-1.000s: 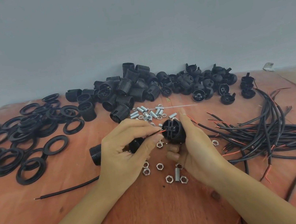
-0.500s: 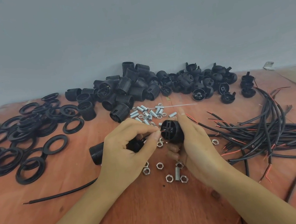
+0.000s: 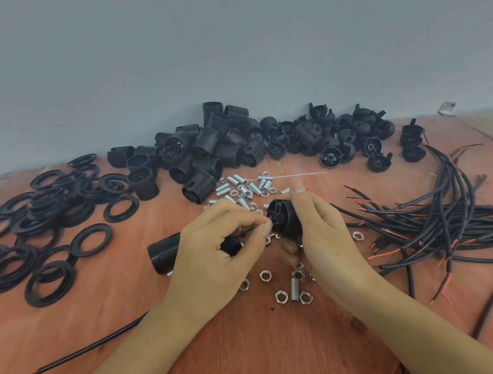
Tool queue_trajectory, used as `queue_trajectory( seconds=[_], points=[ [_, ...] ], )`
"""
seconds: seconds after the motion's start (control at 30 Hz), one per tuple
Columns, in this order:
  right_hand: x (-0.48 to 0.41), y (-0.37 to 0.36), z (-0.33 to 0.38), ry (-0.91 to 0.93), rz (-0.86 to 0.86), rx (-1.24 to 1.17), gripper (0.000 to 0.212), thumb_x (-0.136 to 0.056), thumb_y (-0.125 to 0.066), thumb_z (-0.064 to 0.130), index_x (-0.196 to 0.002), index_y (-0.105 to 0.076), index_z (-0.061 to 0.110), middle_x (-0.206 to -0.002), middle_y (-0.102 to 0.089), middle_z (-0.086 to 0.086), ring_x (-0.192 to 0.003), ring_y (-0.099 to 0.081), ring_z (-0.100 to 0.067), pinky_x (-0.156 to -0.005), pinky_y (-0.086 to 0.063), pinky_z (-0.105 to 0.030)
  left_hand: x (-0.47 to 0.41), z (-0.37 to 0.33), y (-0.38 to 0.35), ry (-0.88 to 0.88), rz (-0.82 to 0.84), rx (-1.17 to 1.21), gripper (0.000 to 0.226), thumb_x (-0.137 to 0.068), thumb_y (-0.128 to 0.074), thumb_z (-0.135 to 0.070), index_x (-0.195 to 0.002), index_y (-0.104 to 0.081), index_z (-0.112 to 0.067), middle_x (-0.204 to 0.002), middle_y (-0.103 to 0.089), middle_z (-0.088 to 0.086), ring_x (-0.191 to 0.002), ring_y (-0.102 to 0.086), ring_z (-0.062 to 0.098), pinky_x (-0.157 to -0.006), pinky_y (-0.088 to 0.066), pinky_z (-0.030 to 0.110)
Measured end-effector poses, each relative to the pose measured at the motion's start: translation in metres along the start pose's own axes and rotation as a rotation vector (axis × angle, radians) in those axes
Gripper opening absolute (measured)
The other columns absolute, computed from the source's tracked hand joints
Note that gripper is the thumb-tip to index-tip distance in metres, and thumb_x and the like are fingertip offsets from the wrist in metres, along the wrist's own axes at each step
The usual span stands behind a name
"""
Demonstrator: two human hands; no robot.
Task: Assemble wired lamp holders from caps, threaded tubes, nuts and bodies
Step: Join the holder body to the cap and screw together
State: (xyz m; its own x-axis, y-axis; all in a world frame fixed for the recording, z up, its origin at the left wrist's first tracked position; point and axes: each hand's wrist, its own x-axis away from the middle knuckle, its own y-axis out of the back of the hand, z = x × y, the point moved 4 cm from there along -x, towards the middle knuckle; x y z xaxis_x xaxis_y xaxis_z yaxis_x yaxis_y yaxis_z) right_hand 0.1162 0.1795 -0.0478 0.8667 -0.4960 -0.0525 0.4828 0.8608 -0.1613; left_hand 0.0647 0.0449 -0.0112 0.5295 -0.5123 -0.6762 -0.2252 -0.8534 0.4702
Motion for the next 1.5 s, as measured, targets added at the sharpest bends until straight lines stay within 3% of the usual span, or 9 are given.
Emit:
queue_trajectory(
  seconds=[0.23,0.37,0.6,0.83,1.07,1.37,1.5],
  points=[
    [0.0011,-0.0006,-0.0009,-0.022,0.011,-0.051,0.045,-0.099,-0.045,0.050,-0.080,-0.056,0.011,-0.066,-0.044,-0.008,-0.048,-0.039,-0.015,-0.041,-0.035,-0.026,-0.0004,0.0012,0.0010,-0.003,-0.022,0.018,0.006,-0.086,-0.068,-0.010,-0.085,-0.074,-0.008,-0.080,-0.065,-0.002,-0.075,-0.061,0.015,-0.069,-0.049,0.026],
    [0.0019,-0.0012,0.0006,-0.001,0.016,-0.027,0.047,-0.099,-0.045,0.051,-0.085,-0.058,0.008,-0.066,-0.044,-0.010,-0.049,-0.040,-0.015,-0.040,-0.036,-0.025,0.0000,0.0014,0.0001,0.001,-0.001,0.020,0.007,-0.086,-0.069,-0.011,-0.083,-0.074,-0.009,-0.079,-0.064,-0.003,-0.074,-0.061,0.015,-0.068,-0.049,0.030],
    [0.0040,-0.0020,0.0054,0.035,0.018,0.022,0.053,-0.095,-0.045,0.053,-0.098,-0.057,0.002,-0.067,-0.046,-0.013,-0.052,-0.037,-0.023,-0.039,-0.035,-0.028,0.0000,0.0015,-0.0004,0.007,0.007,0.011,0.006,-0.085,-0.068,-0.009,-0.083,-0.073,-0.012,-0.078,-0.063,-0.004,-0.073,-0.060,0.014,-0.068,-0.048,0.026],
    [0.0070,-0.0034,0.0088,0.083,0.010,0.088,0.055,-0.085,-0.043,0.059,-0.099,-0.056,0.008,-0.063,-0.051,0.000,-0.047,-0.040,-0.013,-0.042,-0.037,-0.024,0.0014,0.0036,-0.0009,-0.029,0.014,-0.046,0.004,-0.086,-0.068,-0.010,-0.083,-0.072,-0.011,-0.079,-0.062,-0.007,-0.075,-0.059,0.011,-0.068,-0.047,0.022],
    [0.0098,-0.0053,0.0055,-0.051,0.081,-0.035,0.015,-0.102,-0.045,0.032,-0.098,-0.050,0.018,-0.067,-0.052,-0.001,-0.047,-0.039,-0.013,-0.040,-0.034,-0.025,0.0029,0.0063,-0.0011,-0.026,-0.011,-0.059,0.003,-0.085,-0.069,-0.010,-0.083,-0.071,-0.009,-0.079,-0.062,-0.007,-0.075,-0.059,0.010,-0.068,-0.047,0.024],
    [0.0093,-0.0072,0.0078,-0.013,0.078,0.004,0.026,-0.101,-0.041,0.039,-0.098,-0.048,0.014,-0.075,-0.049,-0.006,-0.048,-0.037,-0.013,-0.041,-0.034,-0.024,0.0020,0.0060,-0.0008,-0.020,-0.036,-0.046,0.005,-0.087,-0.067,-0.008,-0.083,-0.070,-0.009,-0.079,-0.062,-0.006,-0.073,-0.059,0.012,-0.065,-0.047,0.027],
    [0.0080,-0.0080,0.0054,-0.106,0.091,-0.092,0.030,-0.101,-0.043,0.043,-0.094,-0.051,0.015,-0.074,-0.051,-0.005,-0.050,-0.041,-0.013,-0.044,-0.035,-0.026,0.0024,0.0036,-0.0024,-0.013,-0.050,-0.020,0.012,-0.090,-0.062,-0.017,-0.084,-0.068,-0.010,-0.080,-0.061,-0.006,-0.070,-0.057,0.014,-0.065,-0.046,0.024]
  ],
)
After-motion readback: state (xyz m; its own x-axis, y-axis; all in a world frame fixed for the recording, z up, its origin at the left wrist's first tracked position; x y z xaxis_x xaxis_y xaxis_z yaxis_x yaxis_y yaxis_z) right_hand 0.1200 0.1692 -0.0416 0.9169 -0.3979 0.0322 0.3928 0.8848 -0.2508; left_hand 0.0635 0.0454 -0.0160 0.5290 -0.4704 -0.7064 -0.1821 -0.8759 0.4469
